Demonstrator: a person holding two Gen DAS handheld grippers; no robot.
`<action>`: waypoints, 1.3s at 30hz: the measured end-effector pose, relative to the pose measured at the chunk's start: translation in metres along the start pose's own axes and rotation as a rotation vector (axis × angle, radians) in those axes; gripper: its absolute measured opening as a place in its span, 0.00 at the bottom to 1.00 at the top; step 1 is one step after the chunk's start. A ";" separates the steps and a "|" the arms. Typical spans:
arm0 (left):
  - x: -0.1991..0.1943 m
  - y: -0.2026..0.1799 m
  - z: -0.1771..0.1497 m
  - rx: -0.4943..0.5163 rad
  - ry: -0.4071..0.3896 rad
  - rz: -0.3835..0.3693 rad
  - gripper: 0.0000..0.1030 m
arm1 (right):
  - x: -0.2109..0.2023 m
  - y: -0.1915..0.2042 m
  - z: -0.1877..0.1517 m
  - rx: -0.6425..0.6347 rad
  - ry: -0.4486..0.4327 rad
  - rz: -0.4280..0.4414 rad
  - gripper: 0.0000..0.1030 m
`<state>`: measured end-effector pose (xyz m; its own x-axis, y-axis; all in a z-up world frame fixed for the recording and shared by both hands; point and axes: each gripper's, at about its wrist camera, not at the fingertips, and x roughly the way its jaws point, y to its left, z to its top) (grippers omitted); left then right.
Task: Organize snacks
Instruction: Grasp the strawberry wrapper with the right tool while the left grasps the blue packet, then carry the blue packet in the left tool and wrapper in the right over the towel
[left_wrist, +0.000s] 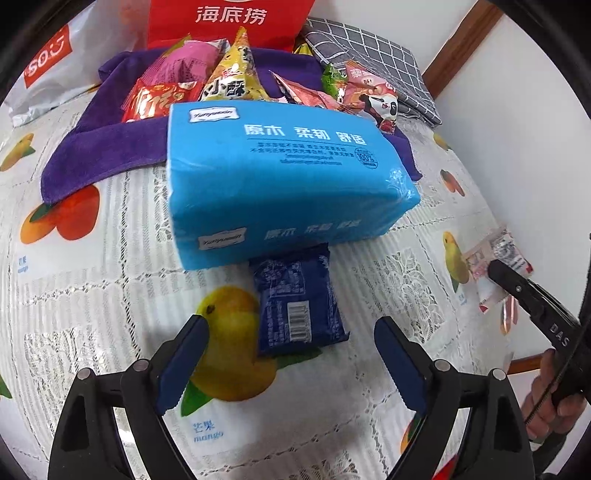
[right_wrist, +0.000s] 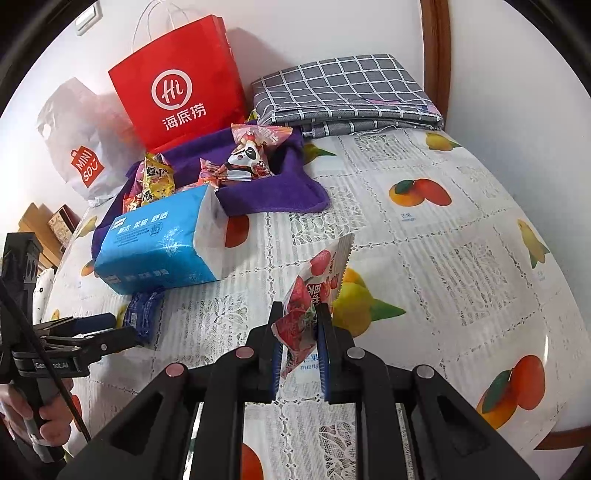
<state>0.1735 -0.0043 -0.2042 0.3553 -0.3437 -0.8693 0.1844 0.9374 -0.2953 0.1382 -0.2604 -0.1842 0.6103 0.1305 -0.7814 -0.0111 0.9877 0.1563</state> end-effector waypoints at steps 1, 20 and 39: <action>0.002 -0.002 0.001 0.005 -0.003 0.014 0.87 | -0.001 -0.001 0.000 0.002 -0.001 -0.001 0.16; 0.004 -0.020 0.002 0.100 -0.049 0.161 0.38 | -0.003 -0.023 -0.003 0.043 0.015 -0.048 0.16; -0.082 0.004 0.011 0.026 -0.158 0.023 0.38 | -0.031 0.051 0.018 -0.079 -0.042 0.020 0.16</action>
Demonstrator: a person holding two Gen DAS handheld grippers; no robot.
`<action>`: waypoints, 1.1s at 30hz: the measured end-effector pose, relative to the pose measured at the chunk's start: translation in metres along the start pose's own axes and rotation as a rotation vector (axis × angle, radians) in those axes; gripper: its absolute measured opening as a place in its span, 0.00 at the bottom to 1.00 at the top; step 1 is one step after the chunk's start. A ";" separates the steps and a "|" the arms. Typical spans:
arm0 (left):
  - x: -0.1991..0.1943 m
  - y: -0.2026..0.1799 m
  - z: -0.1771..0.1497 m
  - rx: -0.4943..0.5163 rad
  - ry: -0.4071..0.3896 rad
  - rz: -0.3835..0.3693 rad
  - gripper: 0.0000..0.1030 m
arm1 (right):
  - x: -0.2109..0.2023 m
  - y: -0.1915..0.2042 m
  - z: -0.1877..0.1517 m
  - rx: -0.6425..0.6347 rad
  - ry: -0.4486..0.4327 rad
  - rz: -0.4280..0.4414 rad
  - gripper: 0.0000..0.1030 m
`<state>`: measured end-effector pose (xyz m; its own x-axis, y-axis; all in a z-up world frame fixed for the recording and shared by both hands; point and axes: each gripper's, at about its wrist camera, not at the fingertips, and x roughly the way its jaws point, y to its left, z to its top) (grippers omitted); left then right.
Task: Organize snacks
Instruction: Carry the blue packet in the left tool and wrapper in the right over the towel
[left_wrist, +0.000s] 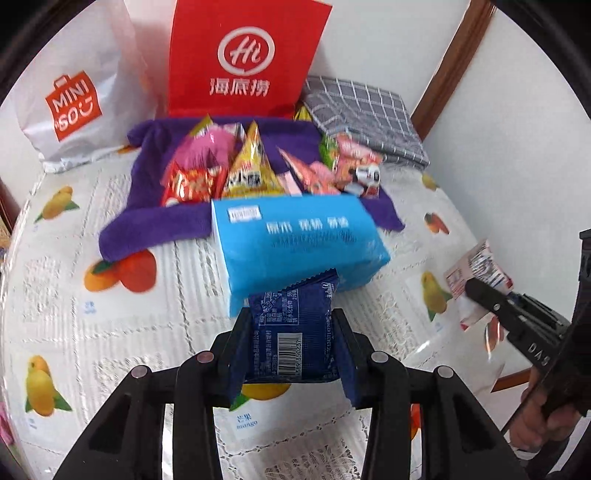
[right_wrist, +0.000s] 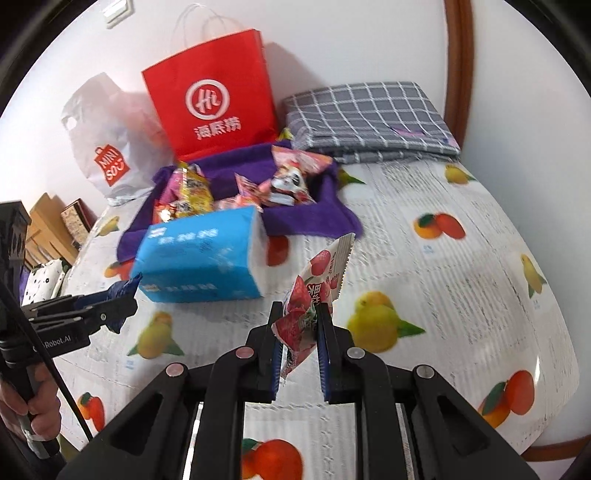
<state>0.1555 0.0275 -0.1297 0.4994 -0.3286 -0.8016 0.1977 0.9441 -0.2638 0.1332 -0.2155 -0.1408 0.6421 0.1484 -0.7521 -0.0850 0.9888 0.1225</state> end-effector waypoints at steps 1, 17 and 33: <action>-0.003 0.001 0.004 -0.001 -0.005 -0.002 0.38 | -0.001 0.003 0.003 -0.005 -0.004 0.003 0.16; -0.027 0.007 0.081 0.023 -0.096 -0.021 0.38 | 0.002 0.032 0.068 -0.048 -0.078 0.014 0.16; -0.001 0.023 0.146 0.012 -0.124 -0.036 0.38 | 0.045 0.039 0.122 -0.075 -0.089 0.011 0.16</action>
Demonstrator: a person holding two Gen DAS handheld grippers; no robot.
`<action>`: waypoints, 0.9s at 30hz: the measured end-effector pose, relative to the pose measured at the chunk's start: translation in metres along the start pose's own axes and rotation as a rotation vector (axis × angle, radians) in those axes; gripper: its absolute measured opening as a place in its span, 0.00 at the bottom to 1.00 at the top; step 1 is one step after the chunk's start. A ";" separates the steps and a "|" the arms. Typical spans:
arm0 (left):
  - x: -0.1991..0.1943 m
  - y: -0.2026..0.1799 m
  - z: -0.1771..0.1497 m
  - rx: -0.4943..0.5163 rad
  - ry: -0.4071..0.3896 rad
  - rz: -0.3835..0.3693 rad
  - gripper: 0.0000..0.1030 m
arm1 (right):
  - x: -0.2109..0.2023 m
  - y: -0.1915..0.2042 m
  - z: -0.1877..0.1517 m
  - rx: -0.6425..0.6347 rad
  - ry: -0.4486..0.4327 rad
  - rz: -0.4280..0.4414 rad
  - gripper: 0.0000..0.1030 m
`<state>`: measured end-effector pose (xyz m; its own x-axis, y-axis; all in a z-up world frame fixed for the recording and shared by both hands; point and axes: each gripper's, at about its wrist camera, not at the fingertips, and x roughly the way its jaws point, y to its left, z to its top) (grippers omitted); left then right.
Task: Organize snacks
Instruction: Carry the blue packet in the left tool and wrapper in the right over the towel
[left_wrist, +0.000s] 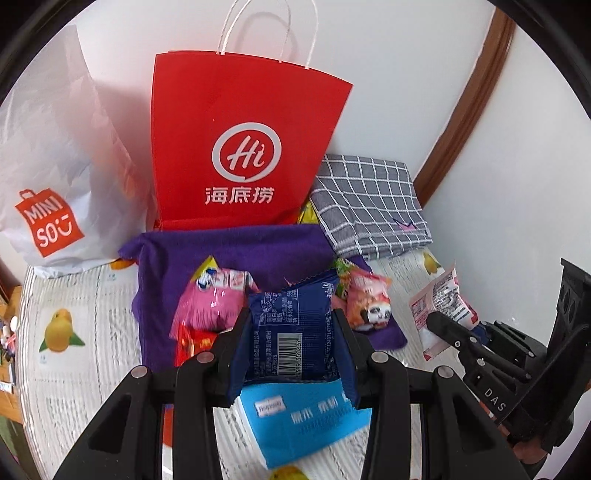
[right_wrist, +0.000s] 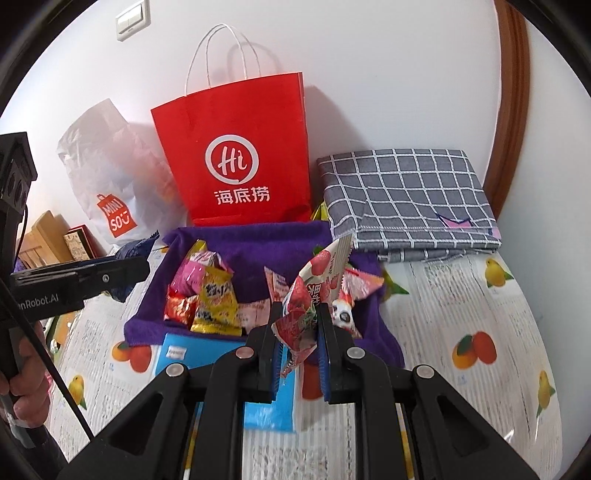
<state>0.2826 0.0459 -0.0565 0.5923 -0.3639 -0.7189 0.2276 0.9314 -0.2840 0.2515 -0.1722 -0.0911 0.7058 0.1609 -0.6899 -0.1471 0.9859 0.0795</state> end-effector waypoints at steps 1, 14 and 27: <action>0.002 0.001 0.003 -0.004 0.000 -0.001 0.38 | 0.003 0.000 0.002 0.000 0.001 0.001 0.16; 0.030 0.010 0.025 -0.019 -0.002 -0.006 0.38 | 0.039 -0.002 0.033 -0.021 -0.008 0.009 0.16; 0.060 0.026 0.033 -0.045 0.013 0.034 0.38 | 0.084 -0.004 0.056 -0.051 0.002 0.028 0.16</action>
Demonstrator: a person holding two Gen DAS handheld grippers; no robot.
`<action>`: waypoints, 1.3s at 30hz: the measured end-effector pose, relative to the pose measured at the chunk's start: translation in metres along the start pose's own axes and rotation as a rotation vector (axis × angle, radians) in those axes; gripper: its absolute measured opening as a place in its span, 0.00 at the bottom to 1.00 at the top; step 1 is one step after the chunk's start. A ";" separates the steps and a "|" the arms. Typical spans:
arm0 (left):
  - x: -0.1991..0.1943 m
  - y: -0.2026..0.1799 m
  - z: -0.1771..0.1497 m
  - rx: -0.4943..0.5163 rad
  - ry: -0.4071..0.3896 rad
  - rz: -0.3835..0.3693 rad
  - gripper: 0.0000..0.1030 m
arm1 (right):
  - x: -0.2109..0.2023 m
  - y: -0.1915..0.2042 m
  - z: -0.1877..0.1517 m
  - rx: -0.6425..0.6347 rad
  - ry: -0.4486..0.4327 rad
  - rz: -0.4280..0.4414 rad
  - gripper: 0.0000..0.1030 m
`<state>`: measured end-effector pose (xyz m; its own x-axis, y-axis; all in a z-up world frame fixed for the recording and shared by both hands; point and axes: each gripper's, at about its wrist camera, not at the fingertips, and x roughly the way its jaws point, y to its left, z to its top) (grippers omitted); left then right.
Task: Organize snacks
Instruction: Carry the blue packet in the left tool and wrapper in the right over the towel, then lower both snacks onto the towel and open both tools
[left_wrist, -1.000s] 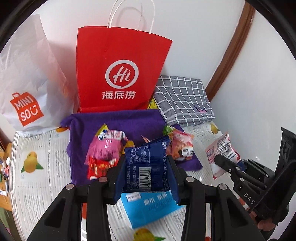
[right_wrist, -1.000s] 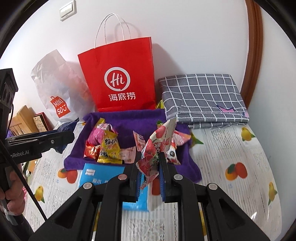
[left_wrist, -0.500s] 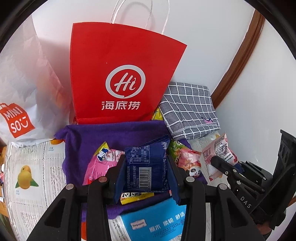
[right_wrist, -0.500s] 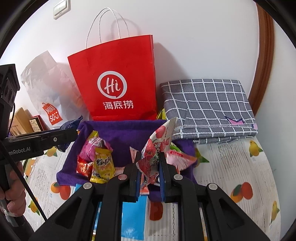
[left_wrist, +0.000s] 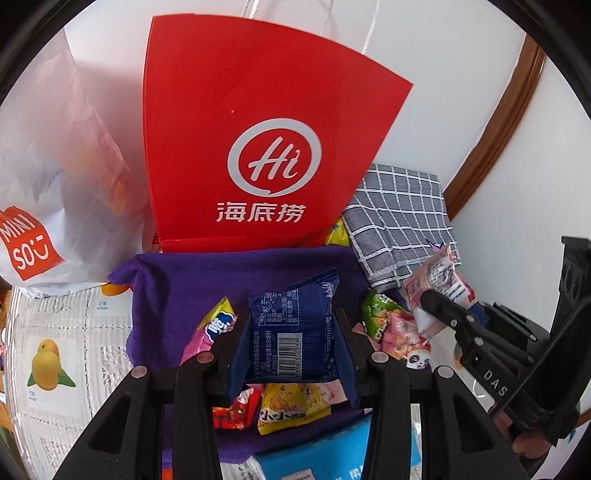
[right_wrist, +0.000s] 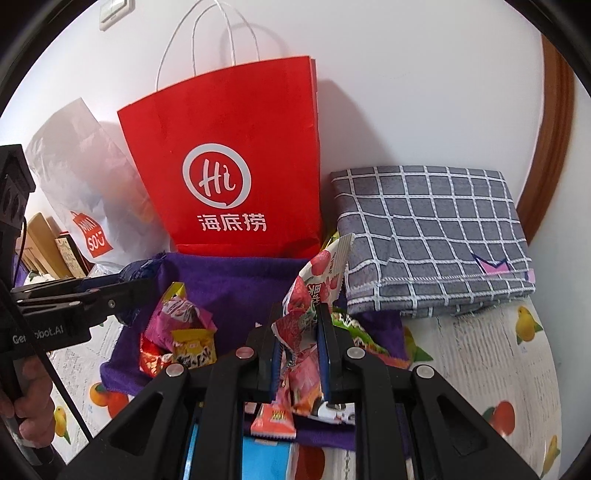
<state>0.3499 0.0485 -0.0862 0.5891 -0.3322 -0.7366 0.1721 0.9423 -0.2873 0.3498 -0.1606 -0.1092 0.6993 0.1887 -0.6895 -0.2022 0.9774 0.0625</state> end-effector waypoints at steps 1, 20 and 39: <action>0.003 0.001 0.000 -0.002 0.005 0.005 0.38 | 0.003 -0.001 0.002 -0.001 -0.002 0.001 0.16; 0.033 0.033 -0.005 -0.060 0.054 0.059 0.38 | 0.058 -0.006 -0.008 0.001 0.103 0.054 0.16; 0.054 0.026 -0.010 -0.049 0.114 0.061 0.39 | 0.081 -0.003 -0.019 -0.027 0.216 0.042 0.16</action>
<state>0.3782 0.0546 -0.1400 0.5035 -0.2796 -0.8175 0.0978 0.9586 -0.2676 0.3942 -0.1503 -0.1785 0.5269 0.2014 -0.8257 -0.2486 0.9656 0.0769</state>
